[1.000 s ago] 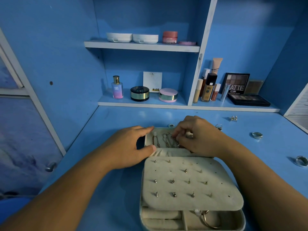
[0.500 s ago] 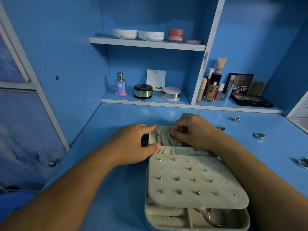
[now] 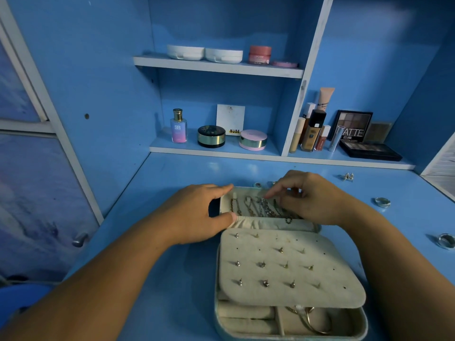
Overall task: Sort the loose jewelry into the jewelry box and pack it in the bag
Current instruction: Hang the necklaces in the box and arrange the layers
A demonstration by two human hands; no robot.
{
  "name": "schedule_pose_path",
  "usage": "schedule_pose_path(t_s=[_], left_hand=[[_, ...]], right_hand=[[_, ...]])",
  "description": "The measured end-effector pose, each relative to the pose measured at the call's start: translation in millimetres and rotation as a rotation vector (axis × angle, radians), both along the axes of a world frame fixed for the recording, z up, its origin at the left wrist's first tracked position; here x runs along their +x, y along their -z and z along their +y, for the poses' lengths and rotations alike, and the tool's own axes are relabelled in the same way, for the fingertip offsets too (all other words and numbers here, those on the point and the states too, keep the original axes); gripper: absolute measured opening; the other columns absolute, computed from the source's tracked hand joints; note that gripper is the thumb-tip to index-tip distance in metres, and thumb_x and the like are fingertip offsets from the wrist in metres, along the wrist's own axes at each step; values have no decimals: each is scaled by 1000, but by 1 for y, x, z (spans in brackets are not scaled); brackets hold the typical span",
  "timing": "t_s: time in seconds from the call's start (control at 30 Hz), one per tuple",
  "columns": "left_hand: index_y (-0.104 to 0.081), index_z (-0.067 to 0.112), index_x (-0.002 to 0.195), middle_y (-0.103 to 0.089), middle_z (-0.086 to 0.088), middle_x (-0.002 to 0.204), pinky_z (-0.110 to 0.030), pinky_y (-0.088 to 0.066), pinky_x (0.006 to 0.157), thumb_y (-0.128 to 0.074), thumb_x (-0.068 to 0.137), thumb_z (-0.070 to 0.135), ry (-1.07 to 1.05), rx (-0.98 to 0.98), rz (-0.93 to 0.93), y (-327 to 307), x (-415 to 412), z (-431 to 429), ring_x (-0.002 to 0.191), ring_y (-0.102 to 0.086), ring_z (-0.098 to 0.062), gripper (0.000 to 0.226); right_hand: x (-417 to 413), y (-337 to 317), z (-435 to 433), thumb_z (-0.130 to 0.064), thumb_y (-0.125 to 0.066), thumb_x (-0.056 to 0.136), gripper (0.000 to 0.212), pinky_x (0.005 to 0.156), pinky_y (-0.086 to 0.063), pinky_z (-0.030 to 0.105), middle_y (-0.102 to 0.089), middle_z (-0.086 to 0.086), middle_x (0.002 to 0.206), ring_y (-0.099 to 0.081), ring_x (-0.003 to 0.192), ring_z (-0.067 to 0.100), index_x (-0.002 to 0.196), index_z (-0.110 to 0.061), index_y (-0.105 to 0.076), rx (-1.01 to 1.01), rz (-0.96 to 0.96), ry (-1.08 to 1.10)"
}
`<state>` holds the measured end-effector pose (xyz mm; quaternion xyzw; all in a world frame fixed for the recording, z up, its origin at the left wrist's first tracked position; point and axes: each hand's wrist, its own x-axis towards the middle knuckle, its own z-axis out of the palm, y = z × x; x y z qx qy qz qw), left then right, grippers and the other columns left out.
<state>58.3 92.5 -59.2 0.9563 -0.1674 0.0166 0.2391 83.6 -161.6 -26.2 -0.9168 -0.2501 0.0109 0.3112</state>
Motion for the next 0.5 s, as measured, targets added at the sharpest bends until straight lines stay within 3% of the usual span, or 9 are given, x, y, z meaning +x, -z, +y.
schedule_pose_path(t_s=[0.07, 0.2, 0.3, 0.37, 0.5], left_hand=[[-34, 41, 148, -41, 21, 149, -28, -38, 108, -58, 85, 58, 3, -6, 1, 0, 0, 0, 133, -41, -3, 69], [-33, 42, 148, -41, 20, 149, -29, -37, 109, -59, 86, 57, 13, -13, 2, 0, 1, 1, 134, -40, -3, 69], [-34, 42, 147, -41, 21, 149, -29, -37, 110, -59, 84, 59, 12, -22, 4, 1, 1, 2, 135, -39, -2, 70], [-34, 42, 148, -42, 21, 148, -30, -38, 110, -58, 83, 60, 13, -18, 6, 1, 1, 2, 134, -40, -2, 71], [-35, 43, 147, -44, 23, 145, -30, -40, 106, -53, 78, 67, 8, -12, 25, 0, 0, 1, 126, -48, -2, 75]], right_hand=[[-4, -1, 6, -15, -60, 89, 28, 71, -40, 10, -57, -14, 92, -55, 79, 0, 91, -39, -72, -33, 38, -45], [-11, -8, 8, -11, -51, 87, 37, 79, -50, 25, -66, -16, 92, -61, 85, 7, 80, -40, -73, -172, 150, -66], [-13, -16, -1, -6, -50, 90, 38, 72, -51, 30, -71, -11, 84, -63, 82, 23, 80, -33, -75, -75, 197, -29], [-11, -19, -10, -4, -50, 91, 35, 77, -53, 37, -71, -11, 82, -63, 86, 28, 83, -29, -73, -5, 167, 33], [-10, -20, -20, -19, -65, 87, 19, 76, -50, 30, -71, -7, 86, -63, 84, 18, 85, -36, -72, -110, 212, -13]])
